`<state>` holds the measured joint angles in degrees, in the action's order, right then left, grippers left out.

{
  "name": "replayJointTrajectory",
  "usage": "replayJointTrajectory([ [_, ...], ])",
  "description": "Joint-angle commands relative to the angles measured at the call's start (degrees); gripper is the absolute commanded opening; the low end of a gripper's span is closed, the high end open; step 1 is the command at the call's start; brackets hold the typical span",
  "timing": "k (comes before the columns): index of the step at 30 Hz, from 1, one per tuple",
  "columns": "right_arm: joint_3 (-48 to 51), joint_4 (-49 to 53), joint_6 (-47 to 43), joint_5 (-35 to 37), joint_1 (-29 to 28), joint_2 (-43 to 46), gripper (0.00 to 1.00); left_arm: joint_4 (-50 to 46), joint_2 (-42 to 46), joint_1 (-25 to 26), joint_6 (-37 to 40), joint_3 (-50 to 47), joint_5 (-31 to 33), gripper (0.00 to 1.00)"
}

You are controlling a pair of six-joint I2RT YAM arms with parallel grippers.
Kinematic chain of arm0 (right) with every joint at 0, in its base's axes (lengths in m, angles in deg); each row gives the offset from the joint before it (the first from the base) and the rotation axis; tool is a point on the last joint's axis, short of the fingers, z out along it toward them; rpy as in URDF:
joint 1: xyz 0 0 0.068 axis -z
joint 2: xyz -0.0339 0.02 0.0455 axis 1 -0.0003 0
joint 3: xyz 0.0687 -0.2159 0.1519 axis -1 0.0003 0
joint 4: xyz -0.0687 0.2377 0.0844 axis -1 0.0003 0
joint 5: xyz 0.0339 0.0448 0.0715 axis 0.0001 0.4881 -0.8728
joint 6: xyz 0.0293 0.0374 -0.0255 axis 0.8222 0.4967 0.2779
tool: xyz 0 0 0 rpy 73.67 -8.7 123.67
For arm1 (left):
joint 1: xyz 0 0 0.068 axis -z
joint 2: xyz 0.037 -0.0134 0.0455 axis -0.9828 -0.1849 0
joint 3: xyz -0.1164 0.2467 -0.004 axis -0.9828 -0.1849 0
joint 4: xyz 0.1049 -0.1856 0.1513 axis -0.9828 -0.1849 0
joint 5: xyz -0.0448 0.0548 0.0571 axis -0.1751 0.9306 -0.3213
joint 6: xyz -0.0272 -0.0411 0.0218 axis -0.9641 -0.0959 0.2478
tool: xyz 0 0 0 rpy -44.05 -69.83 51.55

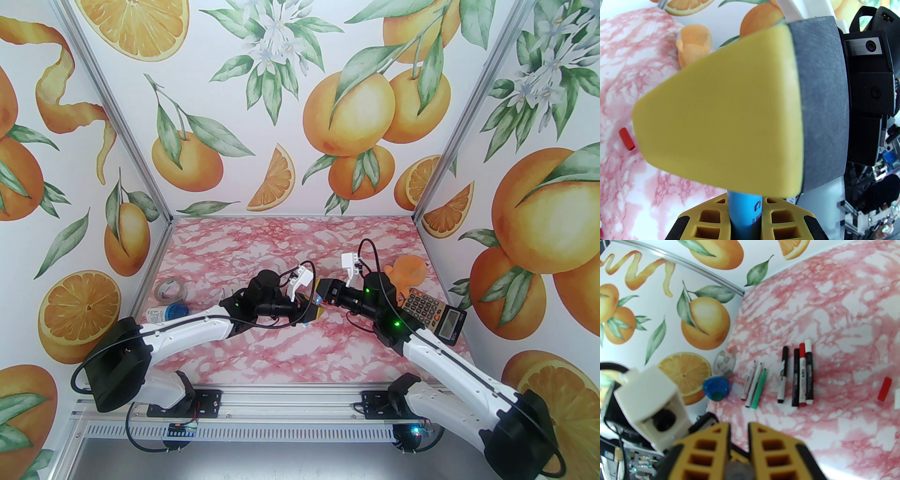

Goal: Open the pen caps

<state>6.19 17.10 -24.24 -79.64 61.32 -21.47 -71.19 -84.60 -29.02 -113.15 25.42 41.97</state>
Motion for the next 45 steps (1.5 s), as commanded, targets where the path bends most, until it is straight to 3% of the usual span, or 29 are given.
replayJointTrajectory([
  [1, -1.3, -7.9, -0.3, 4.9, 5.5, 1.3, 0.11, -5.0, -0.2, 2.1, 2.0, -0.8, -6.1, 0.0],
  [8, -2.0, -4.7, -1.0, 6.8, 6.8, 2.4, 0.11, -6.0, -0.2, 2.2, 2.3, -0.7, -5.4, 0.0],
  [16, -4.9, 7.5, -2.4, 18.0, 6.8, 3.3, 0.09, -6.2, -0.1, 2.8, 2.6, -0.8, -3.0, 0.0],
  [22, -4.2, 5.0, -2.8, 14.2, 6.8, 2.7, 0.11, -5.6, 0.3, 3.0, 2.3, -1.1, -2.9, 0.0],
  [26, -3.4, 8.3, -7.4, 10.2, 6.8, 2.5, 0.15, -4.5, 2.7, 3.0, 2.4, -2.1, -1.5, 0.0],
  [35, -1.5, 25.8, -19.9, 17.3, 6.8, 3.1, 0.15, -7.2, 9.3, 3.0, 3.3, -3.9, 8.4, 0.0],
  [40, -2.0, 29.0, -22.4, 20.4, 6.8, 1.3, 0.15, -8.6, 12.5, 3.0, 4.0, -4.5, 10.9, 0.01],
  [45, -4.6, 29.7, -25.0, 22.7, 6.9, -6.3, 0.15, -10.7, 15.5, 3.0, 4.6, -4.5, 11.7, 0.01],
])
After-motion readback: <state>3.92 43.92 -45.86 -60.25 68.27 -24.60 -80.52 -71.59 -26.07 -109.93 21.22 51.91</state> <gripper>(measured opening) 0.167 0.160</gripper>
